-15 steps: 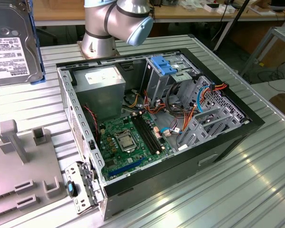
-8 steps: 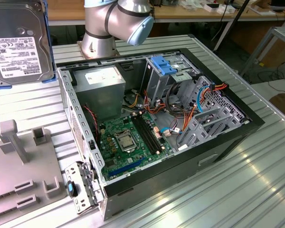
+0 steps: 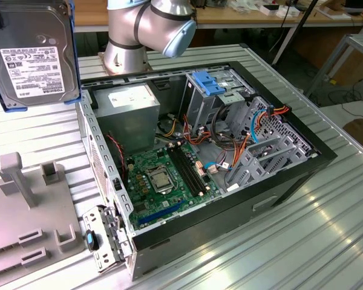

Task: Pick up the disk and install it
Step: 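Pick up the disk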

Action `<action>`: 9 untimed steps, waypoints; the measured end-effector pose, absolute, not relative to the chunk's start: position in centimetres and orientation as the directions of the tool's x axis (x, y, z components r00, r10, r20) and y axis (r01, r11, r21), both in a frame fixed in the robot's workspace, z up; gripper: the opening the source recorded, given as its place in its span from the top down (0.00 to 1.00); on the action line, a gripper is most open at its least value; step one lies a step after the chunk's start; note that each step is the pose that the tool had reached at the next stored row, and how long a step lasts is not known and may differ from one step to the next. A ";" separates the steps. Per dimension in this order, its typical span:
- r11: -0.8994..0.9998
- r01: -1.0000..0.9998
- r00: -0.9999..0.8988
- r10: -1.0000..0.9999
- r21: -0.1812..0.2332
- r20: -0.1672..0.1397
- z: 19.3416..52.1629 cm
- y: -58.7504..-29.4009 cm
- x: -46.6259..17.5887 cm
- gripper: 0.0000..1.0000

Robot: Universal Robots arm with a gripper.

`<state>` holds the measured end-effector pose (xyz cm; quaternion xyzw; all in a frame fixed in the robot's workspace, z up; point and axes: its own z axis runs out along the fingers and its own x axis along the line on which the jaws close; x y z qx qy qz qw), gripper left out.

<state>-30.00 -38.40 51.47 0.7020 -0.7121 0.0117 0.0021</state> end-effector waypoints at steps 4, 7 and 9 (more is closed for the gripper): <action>0.014 -1.000 -0.014 -1.000 -0.014 0.020 51.4 -38.4 -29.3 0.63; 0.014 -1.000 -0.014 -1.000 -0.014 0.020 51.4 -38.4 -28.7 0.63; 0.014 -1.000 -0.014 -1.000 -0.014 0.020 51.4 -38.4 -28.4 0.63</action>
